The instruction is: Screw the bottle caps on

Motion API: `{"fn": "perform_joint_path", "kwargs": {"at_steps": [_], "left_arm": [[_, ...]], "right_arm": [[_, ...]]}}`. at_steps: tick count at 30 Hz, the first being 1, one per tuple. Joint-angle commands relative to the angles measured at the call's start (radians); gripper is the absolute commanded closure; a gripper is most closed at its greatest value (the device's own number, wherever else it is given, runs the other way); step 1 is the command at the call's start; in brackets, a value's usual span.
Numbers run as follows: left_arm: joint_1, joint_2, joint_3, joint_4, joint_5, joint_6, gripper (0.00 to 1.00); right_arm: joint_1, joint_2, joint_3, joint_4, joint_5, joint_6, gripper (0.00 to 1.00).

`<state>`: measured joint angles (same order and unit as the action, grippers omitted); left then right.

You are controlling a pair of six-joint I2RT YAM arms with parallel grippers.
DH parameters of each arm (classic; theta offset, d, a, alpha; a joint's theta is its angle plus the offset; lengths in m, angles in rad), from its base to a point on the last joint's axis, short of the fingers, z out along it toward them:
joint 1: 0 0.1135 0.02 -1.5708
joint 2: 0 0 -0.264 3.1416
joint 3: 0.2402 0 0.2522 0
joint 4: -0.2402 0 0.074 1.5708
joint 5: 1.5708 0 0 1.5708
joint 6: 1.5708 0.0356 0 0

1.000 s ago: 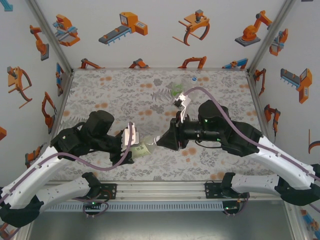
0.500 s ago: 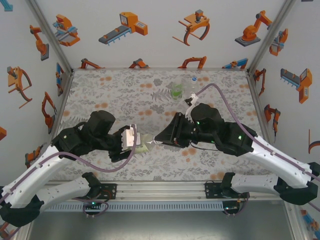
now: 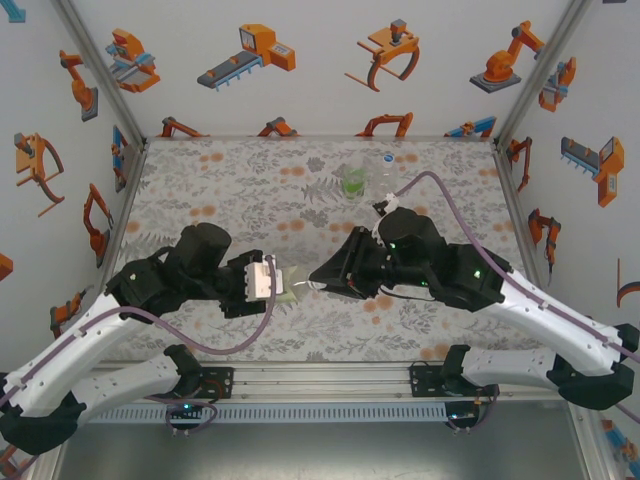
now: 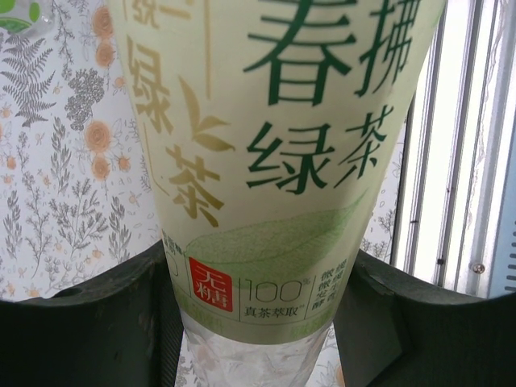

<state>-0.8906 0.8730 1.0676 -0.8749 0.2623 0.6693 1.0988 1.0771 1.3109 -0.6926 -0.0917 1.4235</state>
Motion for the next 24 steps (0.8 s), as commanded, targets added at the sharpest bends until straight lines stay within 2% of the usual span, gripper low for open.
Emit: {"fn": "perform_joint_path", "kwargs": {"at_steps": [1, 7, 17, 24], "left_arm": [[-0.010, 0.009, -0.005, 0.213, 0.081, -0.030, 1.00], [-0.013, -0.024, -0.052, 0.238, 0.083, -0.049, 1.00], [-0.013, -0.011, -0.056, 0.187, 0.071, -0.064, 1.00], [-0.013, 0.001, -0.057, 0.186, 0.086, -0.078, 1.00]], "right_arm": [[0.009, 0.051, 0.025, -0.059, -0.039, -0.023, 0.88], [0.010, 0.039, 0.046, -0.094, -0.001, -0.038, 0.66], [0.010, 0.030, 0.080, -0.105, 0.021, -0.082, 0.52], [0.010, 0.024, 0.096, -0.107, 0.034, -0.111, 0.45]]}}
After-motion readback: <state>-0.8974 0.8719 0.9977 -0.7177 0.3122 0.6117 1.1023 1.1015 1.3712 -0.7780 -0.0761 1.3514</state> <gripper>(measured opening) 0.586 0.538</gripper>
